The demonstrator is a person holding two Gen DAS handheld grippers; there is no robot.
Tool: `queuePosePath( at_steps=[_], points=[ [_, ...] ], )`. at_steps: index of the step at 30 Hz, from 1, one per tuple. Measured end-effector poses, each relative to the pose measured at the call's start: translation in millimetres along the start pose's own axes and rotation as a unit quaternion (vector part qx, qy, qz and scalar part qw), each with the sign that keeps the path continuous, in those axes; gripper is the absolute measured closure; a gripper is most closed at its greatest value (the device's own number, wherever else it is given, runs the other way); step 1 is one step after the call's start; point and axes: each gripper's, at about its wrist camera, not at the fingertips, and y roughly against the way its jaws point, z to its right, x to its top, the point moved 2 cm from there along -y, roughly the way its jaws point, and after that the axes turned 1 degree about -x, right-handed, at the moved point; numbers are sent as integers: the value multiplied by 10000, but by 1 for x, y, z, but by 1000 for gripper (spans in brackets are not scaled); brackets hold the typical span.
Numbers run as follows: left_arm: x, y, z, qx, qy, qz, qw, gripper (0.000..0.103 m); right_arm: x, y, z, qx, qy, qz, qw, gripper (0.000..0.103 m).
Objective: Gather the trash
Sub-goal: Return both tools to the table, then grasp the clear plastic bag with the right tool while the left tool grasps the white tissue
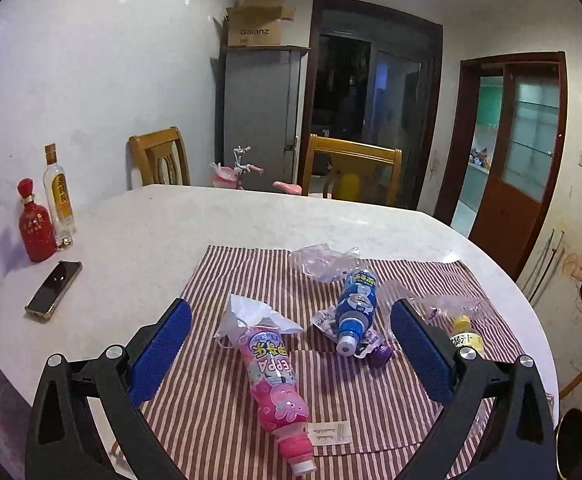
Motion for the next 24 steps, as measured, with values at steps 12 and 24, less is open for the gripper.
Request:
queuePosePath(
  at_steps=[12, 24],
  points=[
    [0, -25, -13, 219, -62, -307, 9993, 6, -8, -161, -21, 97, 3458, -1528, 9257, 16],
    [-1, -72, -52, 554, 239, -986, 9933, 6, -24, -285, 5, 261, 3474, -3074, 8855, 92]
  ],
)
